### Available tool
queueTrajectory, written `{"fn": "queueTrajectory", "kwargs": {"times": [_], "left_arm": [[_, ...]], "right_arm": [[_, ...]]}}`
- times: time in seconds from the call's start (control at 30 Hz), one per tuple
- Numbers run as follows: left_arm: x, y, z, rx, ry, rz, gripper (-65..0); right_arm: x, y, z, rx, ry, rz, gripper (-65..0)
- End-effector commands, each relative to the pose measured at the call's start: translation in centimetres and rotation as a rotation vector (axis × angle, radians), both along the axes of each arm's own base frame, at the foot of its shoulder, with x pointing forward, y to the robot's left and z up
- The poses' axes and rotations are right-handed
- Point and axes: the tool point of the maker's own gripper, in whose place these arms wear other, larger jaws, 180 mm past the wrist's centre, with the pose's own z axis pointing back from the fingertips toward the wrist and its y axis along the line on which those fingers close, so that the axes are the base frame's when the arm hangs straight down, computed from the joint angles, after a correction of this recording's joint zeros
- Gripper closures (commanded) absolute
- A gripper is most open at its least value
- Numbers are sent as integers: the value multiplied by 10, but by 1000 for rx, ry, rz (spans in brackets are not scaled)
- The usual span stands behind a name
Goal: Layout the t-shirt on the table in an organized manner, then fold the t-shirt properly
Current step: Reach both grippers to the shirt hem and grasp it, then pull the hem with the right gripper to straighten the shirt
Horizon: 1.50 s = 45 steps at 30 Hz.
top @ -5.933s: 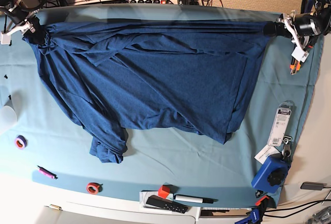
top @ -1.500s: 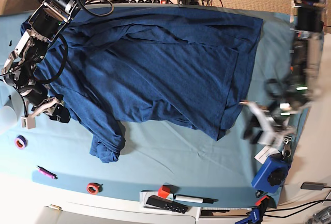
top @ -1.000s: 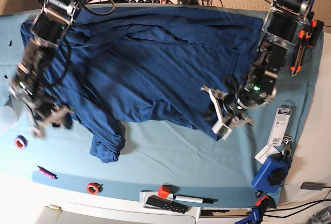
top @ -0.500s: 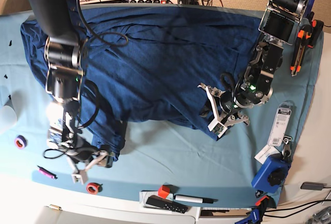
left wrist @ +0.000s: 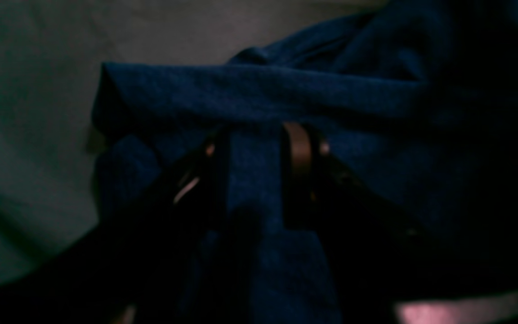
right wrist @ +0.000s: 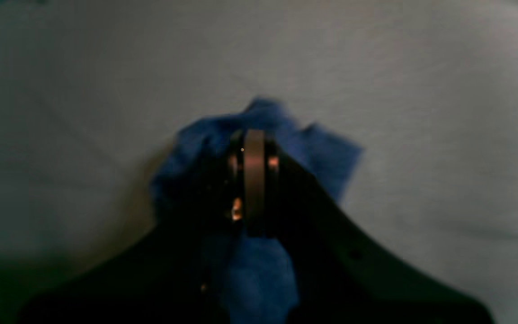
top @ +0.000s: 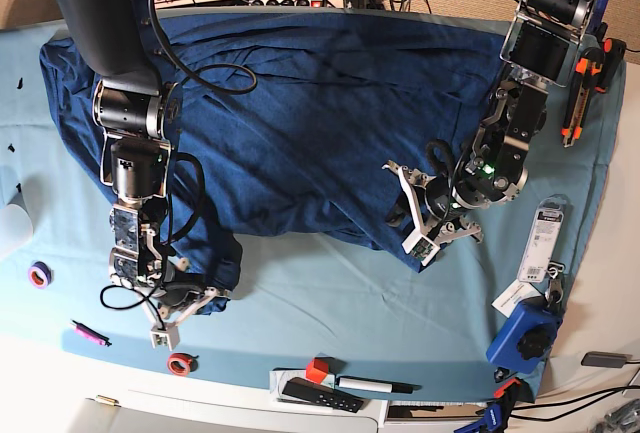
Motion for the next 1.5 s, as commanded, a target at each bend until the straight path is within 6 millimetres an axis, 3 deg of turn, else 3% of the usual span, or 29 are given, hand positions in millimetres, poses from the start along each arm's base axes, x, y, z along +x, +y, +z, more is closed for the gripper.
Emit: {"fn": "queueTrajectory", "kwargs": {"times": [0.0, 0.3, 0.37, 0.47, 0.53, 0.63, 0.73, 0.87, 0.97, 1.27, 1.47], "left_arm": [[12, -1, 20, -23, -59, -2, -204], [12, -1, 20, -23, -60, -1, -204], [12, -1, 20, -23, -59, -1, -204], [12, -1, 19, -23, -59, -1, -204], [12, -1, 20, -23, -59, -2, -204], [12, -1, 19, -21, -56, -2, -204], [12, -1, 19, -21, -56, -2, -204], [11, -2, 20, -25, -59, -8, -204], [11, -2, 20, -24, -59, -8, -204], [11, -2, 20, -24, -59, -8, -204], [11, -2, 20, -24, -59, -8, -204]], "right_arm": [[23, -10, 42, -23, -108, -21, 0], [41, -25, 81, -67, -177, -66, 0], [39, -29, 78, -109, -151, -62, -10], [33, -38, 70, -167, -108, -62, -200], [28, -51, 64, -180, -95, -90, -284], [16, -78, 52, -211, -91, -172, -293], [4, -90, 34, -229, -95, -200, -293], [-8, -86, 11, -199, -103, -193, -293], [-11, -84, 5, -181, -122, -191, -293], [-11, -81, 4, -155, -147, -196, -293], [-2, -57, 11, -78, -212, -171, -293]]}}
